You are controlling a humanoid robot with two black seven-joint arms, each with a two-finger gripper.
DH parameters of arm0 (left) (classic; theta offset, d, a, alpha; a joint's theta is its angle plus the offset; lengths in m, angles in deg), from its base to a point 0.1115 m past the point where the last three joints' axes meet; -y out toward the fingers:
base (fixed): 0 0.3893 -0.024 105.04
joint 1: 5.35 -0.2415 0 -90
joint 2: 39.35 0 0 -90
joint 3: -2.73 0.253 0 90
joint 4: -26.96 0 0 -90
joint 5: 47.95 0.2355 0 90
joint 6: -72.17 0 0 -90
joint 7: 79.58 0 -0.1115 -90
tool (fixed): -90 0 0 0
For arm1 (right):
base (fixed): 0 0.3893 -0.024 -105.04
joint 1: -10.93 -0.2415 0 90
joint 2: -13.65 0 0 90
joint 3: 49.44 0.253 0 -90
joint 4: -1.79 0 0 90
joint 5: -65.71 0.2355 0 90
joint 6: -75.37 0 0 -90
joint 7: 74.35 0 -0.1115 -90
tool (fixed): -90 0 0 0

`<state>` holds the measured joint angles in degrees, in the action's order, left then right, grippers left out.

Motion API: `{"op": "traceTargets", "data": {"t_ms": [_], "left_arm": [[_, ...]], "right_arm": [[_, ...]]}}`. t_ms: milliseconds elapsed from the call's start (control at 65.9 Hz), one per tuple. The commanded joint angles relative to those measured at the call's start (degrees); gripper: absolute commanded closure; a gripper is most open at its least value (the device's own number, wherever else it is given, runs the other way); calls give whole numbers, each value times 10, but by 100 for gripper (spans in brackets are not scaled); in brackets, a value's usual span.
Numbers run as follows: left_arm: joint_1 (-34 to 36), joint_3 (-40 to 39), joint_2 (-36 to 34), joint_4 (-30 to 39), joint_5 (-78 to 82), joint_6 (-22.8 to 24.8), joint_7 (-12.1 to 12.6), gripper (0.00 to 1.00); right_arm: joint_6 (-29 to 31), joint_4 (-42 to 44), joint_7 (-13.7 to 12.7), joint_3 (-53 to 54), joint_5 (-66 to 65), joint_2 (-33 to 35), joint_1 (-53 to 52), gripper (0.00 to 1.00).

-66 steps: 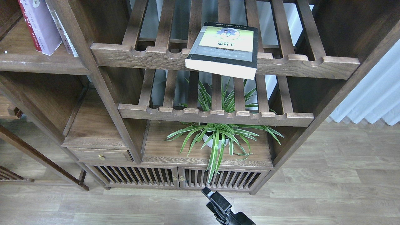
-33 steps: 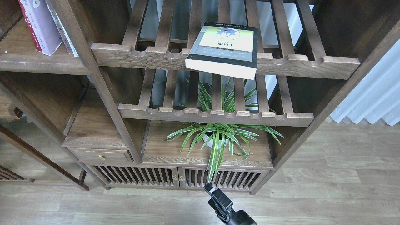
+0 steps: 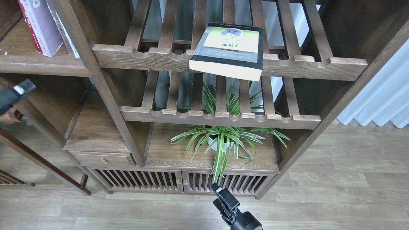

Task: Organize books on shelf
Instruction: 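Raise the right gripper toward the dark book on the upper shelf, then hook the dark book's near edge with the right gripper and tip it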

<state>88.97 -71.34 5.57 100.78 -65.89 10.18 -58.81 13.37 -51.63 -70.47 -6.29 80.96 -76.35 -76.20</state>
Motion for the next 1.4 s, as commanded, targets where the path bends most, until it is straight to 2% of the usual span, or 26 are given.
{"op": "traceTargets", "data": {"t_ms": [0, 30, 76, 364, 592, 804, 1381], "left_arm": [[-13, 2, 25, -9, 5, 0, 1, 19], [-29, 2, 34, -21, 4, 0, 1, 18], [-35, 2, 39, -27, 4, 0, 1, 17], [-43, 6, 42, -87, 5, 0, 1, 12], [-45, 14, 43, -97, 5, 0, 1, 11], [-45, 26, 54, -157, 5, 0, 2, 9], [-43, 22, 54, -160, 5, 0, 0, 6]], "right_arm": [[0, -63, 10, 18, 6, 0, -4, 1], [0, -102, 21, 26, 7, 0, -2, 1], [0, -112, 23, 29, 7, 0, -3, 1], [0, -226, 19, 56, -14, 0, -7, 1], [0, -262, 18, 82, -65, 0, -15, 1], [0, -294, 20, 99, -115, 0, -59, 3], [0, -307, 19, 158, -118, 0, -137, 3]]}}
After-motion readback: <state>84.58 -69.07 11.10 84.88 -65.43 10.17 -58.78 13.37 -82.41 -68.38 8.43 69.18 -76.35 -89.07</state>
